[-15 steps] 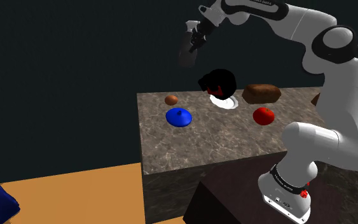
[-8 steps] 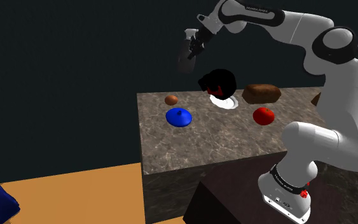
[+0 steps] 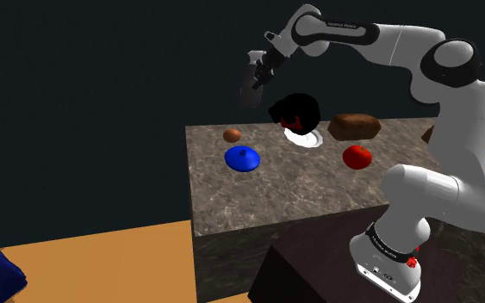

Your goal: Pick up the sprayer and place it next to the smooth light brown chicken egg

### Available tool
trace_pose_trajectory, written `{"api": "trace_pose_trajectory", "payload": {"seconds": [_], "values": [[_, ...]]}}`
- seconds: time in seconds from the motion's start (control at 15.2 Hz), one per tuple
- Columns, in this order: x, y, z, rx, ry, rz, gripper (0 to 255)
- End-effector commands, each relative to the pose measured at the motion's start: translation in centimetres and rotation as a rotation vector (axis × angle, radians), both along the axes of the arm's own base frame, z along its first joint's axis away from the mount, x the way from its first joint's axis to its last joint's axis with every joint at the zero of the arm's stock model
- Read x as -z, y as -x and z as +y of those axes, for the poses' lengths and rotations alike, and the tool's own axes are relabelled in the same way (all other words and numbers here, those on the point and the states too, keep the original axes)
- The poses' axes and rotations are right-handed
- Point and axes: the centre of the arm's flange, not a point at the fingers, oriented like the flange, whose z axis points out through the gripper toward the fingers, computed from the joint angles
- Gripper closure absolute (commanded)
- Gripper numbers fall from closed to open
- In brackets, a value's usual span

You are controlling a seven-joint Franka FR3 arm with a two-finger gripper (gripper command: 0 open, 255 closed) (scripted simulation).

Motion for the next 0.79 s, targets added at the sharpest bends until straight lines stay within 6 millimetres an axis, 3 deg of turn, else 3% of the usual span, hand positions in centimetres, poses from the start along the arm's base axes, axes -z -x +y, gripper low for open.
{"api": "trace_pose_trajectory", "payload": {"seconds": [0.0,0.73], "values": [[1.1,0.1,-0.1,0.0,0.0,-0.001,255],[6.9,0.1,-0.1,0.0,0.0,-0.001,255]]}}
